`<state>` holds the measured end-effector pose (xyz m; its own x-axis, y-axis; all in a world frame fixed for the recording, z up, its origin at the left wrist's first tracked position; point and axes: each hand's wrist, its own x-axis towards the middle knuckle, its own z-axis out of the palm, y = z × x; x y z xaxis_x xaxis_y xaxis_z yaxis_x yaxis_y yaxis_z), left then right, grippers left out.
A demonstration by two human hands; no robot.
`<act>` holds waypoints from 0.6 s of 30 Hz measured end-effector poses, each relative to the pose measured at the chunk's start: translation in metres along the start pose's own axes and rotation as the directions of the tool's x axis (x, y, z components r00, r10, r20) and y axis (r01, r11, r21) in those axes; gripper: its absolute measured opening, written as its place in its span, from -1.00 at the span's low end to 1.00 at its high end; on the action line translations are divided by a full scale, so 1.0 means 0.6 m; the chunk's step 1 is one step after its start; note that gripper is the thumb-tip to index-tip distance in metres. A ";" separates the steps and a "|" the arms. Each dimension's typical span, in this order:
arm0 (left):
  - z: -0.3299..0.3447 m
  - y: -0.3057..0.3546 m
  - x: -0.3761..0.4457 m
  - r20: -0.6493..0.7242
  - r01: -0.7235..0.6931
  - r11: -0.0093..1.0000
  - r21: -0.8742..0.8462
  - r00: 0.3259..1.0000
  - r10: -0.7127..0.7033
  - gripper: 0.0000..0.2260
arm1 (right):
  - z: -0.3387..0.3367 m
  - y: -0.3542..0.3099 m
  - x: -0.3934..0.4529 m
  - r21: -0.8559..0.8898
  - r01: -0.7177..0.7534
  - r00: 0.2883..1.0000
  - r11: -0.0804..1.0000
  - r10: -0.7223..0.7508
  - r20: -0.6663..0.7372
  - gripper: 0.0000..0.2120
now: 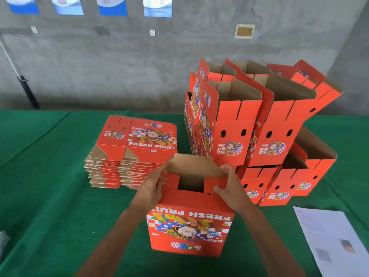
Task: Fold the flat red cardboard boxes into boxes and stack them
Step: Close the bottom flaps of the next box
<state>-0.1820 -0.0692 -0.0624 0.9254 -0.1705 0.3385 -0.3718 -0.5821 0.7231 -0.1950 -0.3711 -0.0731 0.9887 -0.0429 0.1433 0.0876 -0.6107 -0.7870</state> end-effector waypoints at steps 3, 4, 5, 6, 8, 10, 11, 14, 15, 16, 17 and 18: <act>0.002 -0.002 0.001 0.020 0.102 0.995 0.022 0.995 -0.102 -0.36 | 0.003 0.004 -0.007 -0.088 0.102 0.994 0.991 -0.099 0.038 -0.66; 0.005 -0.003 0.002 0.022 0.080 0.994 0.072 0.996 -0.082 -0.36 | 0.002 0.006 -0.010 -0.101 0.132 0.991 0.986 -0.128 0.046 -0.74; 0.007 -0.005 0.003 0.031 0.043 0.991 0.125 0.998 -0.047 -0.39 | 0.001 0.008 -0.012 -0.079 0.141 0.989 0.987 -0.137 0.052 -0.79; 0.008 -0.008 0.003 0.055 0.019 0.989 0.144 0.998 -0.027 -0.46 | 0.000 0.008 -0.014 -0.048 0.133 0.990 0.990 -0.131 0.045 -0.80; 0.011 -0.009 0.005 0.143 0.076 0.992 0.096 0.986 -0.089 -0.59 | -0.001 0.007 -0.017 -0.014 0.078 0.996 0.997 -0.077 0.050 -0.90; 0.015 -0.011 0.008 0.237 0.139 0.977 0.164 0.955 -0.176 -0.61 | -0.003 0.004 -0.017 -0.104 0.026 0.996 0.994 -0.016 0.092 -0.77; 0.016 -0.010 0.011 0.273 0.138 0.958 0.250 0.940 -0.207 -0.53 | -0.004 0.001 -0.017 -0.137 0.005 0.993 0.991 0.012 0.117 -0.62; 0.019 -0.007 0.023 0.328 0.162 0.902 0.400 0.894 -0.306 -0.26 | -0.004 -0.010 -0.009 -0.199 -0.003 0.990 0.980 0.031 0.135 -0.50; 0.022 -0.007 0.027 0.328 0.176 0.900 0.400 0.889 -0.320 -0.21 | -0.003 -0.012 -0.006 -0.240 0.014 0.991 0.971 0.018 0.132 -0.50; 0.026 -0.007 0.031 0.313 0.182 0.897 0.404 0.893 -0.322 -0.17 | 0.000 -0.013 -0.003 -0.300 0.033 0.991 0.953 0.007 0.131 -0.51; 0.030 -0.005 0.035 0.288 0.183 0.886 0.425 0.901 -0.324 -0.14 | 0.003 -0.017 0.000 -0.366 0.049 0.993 0.929 -0.004 0.121 -0.51; 0.034 -0.001 0.039 0.263 0.187 0.868 0.460 0.905 -0.334 -0.11 | 0.008 -0.020 0.003 -0.425 0.048 0.995 0.904 -0.004 0.103 -0.49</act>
<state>-0.1588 -0.0887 -0.0673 0.9811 -0.1693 -0.0937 -0.1163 -0.9028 0.4141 -0.1938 -0.3597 -0.0663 0.9956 0.0413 0.0841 0.0749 -0.8903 -0.4491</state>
